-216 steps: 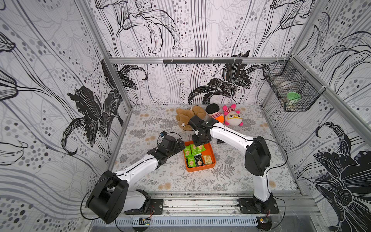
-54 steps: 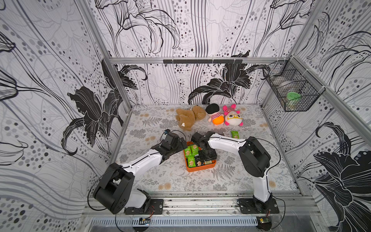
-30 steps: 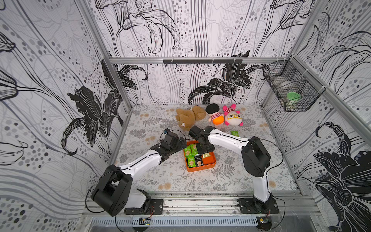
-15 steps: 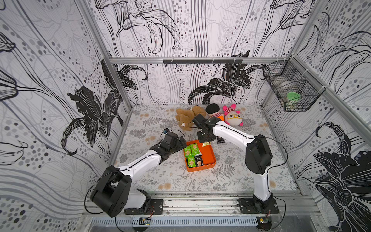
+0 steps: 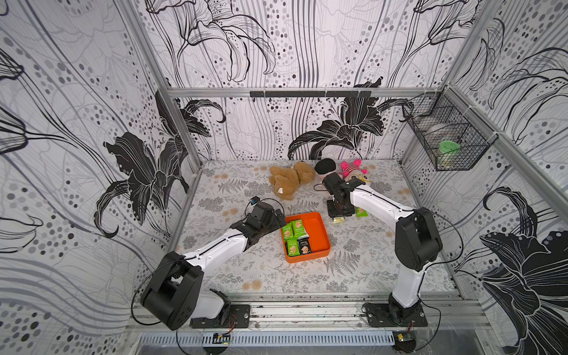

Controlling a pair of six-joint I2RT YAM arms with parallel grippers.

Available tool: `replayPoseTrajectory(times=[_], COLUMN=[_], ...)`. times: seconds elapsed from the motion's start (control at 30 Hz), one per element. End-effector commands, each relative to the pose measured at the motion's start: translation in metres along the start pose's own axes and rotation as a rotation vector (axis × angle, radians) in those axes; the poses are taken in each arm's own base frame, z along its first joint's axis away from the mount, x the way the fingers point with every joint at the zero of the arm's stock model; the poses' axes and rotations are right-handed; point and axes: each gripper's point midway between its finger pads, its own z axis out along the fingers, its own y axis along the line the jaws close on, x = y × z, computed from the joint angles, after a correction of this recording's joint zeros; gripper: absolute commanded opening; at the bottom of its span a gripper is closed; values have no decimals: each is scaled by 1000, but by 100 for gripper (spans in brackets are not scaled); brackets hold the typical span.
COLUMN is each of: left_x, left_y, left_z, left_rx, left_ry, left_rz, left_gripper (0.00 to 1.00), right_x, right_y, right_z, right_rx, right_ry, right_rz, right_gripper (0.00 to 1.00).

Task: Take the cookies out of the storage box
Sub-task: Place the cookie at the center of the board.

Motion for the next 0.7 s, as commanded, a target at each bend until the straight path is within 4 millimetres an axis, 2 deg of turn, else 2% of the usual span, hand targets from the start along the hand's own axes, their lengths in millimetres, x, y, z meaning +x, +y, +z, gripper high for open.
replayPoseTrajectory(times=[0.0, 0.33, 0.67], left_x=[-9, -11, -13], left_y=[-14, -19, -22], left_z=[0, 3, 5], left_rx=[31, 32, 29], left_ry=[-24, -13, -14], left_rz=[-2, -4, 1], left_gripper=[97, 97, 97], right_x=[9, 36, 38], right_y=[-2, -1, -6], right_z=[7, 45, 60], right_rx=[-27, -59, -60], right_ry=[18, 129, 162], right_rz=[-30, -44, -39], right_gripper=[41, 42, 42])
